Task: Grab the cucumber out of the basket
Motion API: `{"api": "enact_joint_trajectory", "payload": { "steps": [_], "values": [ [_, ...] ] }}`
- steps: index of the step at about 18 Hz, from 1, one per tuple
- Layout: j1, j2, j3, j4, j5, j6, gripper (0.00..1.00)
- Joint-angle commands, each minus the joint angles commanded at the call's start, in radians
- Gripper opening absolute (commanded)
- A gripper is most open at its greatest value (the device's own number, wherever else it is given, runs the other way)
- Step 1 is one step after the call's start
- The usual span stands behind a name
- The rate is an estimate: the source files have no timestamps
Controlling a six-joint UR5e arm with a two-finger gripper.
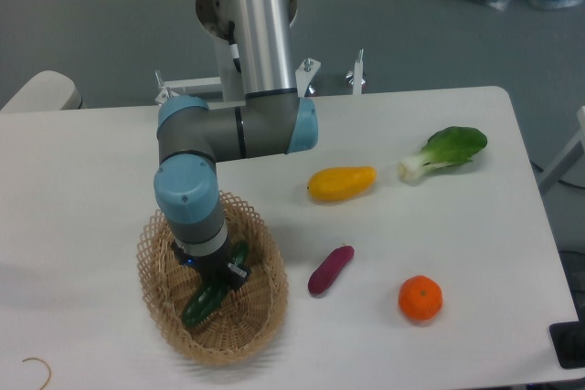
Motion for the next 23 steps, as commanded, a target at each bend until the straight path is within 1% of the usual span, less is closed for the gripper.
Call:
{"api": "enact_joint_trajectory", "payload": {
  "steps": [2, 5, 6, 9, 14, 16, 18, 21, 23],
  "values": [
    [0.024, 0.032, 0.022, -0.018, -0.003, 0.049, 0.30],
    [0.072, 0.065, 0.058, -0.072, -0.005, 0.118, 0.30],
    [0.095, 0.074, 0.077, -0.099, -0.005, 0.150, 0.30],
    [0.161, 0.086, 0.146, -0.176, -0.008, 0.255, 0.30],
    [0.290, 0.104, 0.225, -0.248, -0.018, 0.459, 0.30],
    [0.339, 0.103, 0.249, -0.267, -0.035, 0.526, 0.30],
    [0.385, 0.101, 0.259, -0.267, -0.055, 0.601, 0.28],
    [0.439, 0.103, 0.267, -0.276, -0.063, 0.695, 0.28],
    [0.459, 0.103, 0.266, -0.282, -0.063, 0.738, 0.28]
  ]
}}
